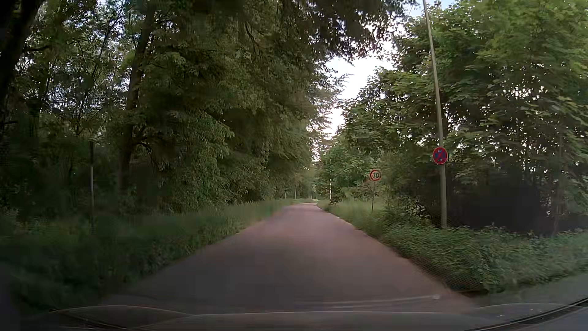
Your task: Follow the waypoints while adhering to traffic rules and regulations
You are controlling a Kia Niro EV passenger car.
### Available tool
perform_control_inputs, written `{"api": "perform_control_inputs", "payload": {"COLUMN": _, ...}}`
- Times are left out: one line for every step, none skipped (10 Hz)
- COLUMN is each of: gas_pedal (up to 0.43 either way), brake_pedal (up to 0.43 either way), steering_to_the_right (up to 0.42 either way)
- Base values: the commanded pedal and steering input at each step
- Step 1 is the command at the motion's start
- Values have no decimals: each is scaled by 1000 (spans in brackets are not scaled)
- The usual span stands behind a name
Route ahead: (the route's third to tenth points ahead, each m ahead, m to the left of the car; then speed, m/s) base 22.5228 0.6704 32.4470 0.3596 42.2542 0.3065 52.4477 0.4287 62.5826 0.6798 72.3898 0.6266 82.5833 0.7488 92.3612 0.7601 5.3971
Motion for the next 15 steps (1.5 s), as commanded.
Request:
{"api": "perform_control_inputs", "payload": {"gas_pedal": 150, "brake_pedal": 18, "steering_to_the_right": 1}}
{"api": "perform_control_inputs", "payload": {"gas_pedal": 150, "brake_pedal": 18, "steering_to_the_right": 0}}
{"api": "perform_control_inputs", "payload": {"gas_pedal": 150, "brake_pedal": 18, "steering_to_the_right": -1}}
{"api": "perform_control_inputs", "payload": {"gas_pedal": 150, "brake_pedal": 24, "steering_to_the_right": -5}}
{"api": "perform_control_inputs", "payload": {"gas_pedal": 189, "brake_pedal": 18, "steering_to_the_right": -5}}
{"api": "perform_control_inputs", "payload": {"gas_pedal": 240, "brake_pedal": 18, "steering_to_the_right": -8}}
{"api": "perform_control_inputs", "payload": {"gas_pedal": 240, "brake_pedal": 18, "steering_to_the_right": -18}}
{"api": "perform_control_inputs", "payload": {"gas_pedal": 240, "brake_pedal": 18, "steering_to_the_right": -28}}
{"api": "perform_control_inputs", "payload": {"gas_pedal": 228, "brake_pedal": 18, "steering_to_the_right": -33}}
{"api": "perform_control_inputs", "payload": {"gas_pedal": 228, "brake_pedal": 18, "steering_to_the_right": -32}}
{"api": "perform_control_inputs", "payload": {"gas_pedal": 228, "brake_pedal": 18, "steering_to_the_right": -24}}
{"api": "perform_control_inputs", "payload": {"gas_pedal": 228, "brake_pedal": 18, "steering_to_the_right": -17}}
{"api": "perform_control_inputs", "payload": {"gas_pedal": 220, "brake_pedal": 18, "steering_to_the_right": -10}}
{"api": "perform_control_inputs", "payload": {"gas_pedal": 220, "brake_pedal": 18, "steering_to_the_right": -9}}
{"api": "perform_control_inputs", "payload": {"gas_pedal": 209, "brake_pedal": 18, "steering_to_the_right": -8}}
